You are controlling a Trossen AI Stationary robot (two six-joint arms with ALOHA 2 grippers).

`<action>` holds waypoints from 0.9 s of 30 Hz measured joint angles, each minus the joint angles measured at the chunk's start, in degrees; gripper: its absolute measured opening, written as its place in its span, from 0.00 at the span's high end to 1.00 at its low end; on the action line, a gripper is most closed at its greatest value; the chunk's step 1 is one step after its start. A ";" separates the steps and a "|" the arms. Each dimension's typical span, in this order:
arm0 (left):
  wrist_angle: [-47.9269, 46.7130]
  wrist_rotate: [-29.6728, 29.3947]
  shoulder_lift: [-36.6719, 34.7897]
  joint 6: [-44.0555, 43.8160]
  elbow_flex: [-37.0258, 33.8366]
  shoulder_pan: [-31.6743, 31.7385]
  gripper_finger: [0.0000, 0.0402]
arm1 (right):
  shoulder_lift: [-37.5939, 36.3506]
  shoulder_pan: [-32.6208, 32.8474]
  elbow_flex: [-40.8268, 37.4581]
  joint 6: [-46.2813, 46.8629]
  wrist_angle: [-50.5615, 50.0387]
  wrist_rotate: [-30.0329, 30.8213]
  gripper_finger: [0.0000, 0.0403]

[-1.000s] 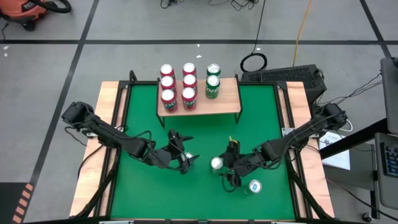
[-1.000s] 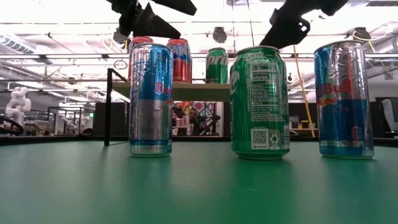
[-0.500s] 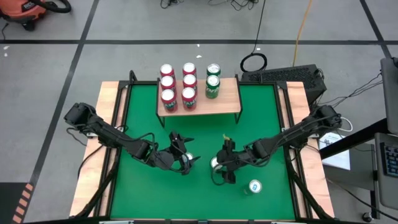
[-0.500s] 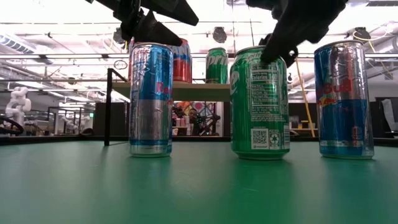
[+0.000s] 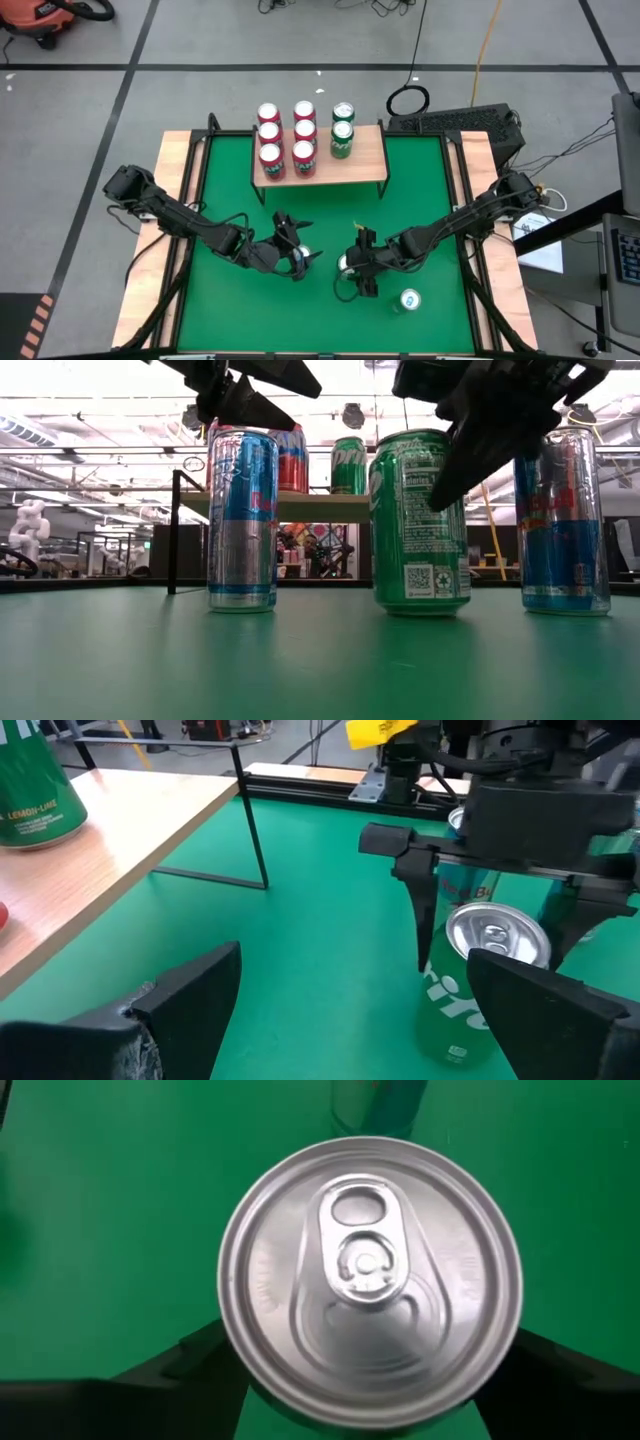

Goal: Place canned beverage on shelf
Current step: Put the green soda can on the shelf aligned with the other green soda cans

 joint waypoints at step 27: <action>0.14 1.06 -4.03 4.51 -0.04 -7.12 0.04 | -2.84 -0.36 18.26 -24.75 -13.93 -4.36 0.27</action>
